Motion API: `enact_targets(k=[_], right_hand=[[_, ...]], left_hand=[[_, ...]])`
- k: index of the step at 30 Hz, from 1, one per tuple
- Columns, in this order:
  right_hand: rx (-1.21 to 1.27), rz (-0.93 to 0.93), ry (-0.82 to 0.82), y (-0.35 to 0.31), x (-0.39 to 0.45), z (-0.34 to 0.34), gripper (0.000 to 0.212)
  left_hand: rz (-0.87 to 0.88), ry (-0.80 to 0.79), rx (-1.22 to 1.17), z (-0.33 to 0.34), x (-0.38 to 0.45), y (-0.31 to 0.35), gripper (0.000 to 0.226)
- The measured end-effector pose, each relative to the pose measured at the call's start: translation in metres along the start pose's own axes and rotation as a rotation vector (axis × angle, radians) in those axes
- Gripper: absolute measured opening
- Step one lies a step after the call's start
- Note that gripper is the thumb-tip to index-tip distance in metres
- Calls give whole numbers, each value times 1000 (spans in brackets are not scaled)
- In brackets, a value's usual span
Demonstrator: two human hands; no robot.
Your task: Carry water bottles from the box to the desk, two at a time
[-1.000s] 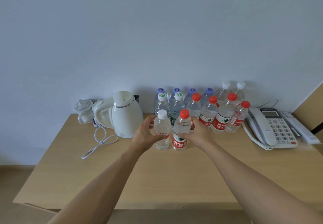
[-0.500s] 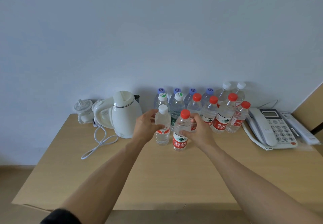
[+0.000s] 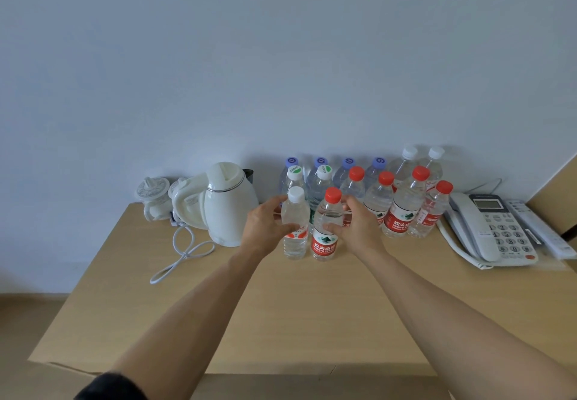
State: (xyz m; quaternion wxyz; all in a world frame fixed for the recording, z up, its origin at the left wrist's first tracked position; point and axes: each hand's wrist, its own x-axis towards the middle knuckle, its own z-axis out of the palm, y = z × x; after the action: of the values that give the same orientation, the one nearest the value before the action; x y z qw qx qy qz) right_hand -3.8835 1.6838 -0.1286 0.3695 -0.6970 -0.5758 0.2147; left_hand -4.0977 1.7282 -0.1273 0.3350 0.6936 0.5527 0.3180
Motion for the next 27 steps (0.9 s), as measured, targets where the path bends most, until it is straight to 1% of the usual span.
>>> enact_targets(k=[7, 13, 17, 21, 24, 27], right_hand=[[-11, -31, -33, 0, 5, -2, 57], [70, -13, -69, 0, 4, -7, 62], [50, -3, -67, 1, 6, -8, 64], [21, -29, -18, -5, 9, -9, 56], [9, -50, -11, -8, 11, -11, 48], [4, -63, -21, -10, 11, -12, 47]], left_hand=[[-8, 5, -29, 3, 0, -1, 66], [-13, 12, -33, 3, 0, 0, 65], [-17, 2, -21, 0, -1, 2, 65], [-24, -35, -16, -10, 2, 4, 67], [-19, -41, 9, -17, 6, 7, 60], [-23, -61, -5, -15, 5, 10, 52]])
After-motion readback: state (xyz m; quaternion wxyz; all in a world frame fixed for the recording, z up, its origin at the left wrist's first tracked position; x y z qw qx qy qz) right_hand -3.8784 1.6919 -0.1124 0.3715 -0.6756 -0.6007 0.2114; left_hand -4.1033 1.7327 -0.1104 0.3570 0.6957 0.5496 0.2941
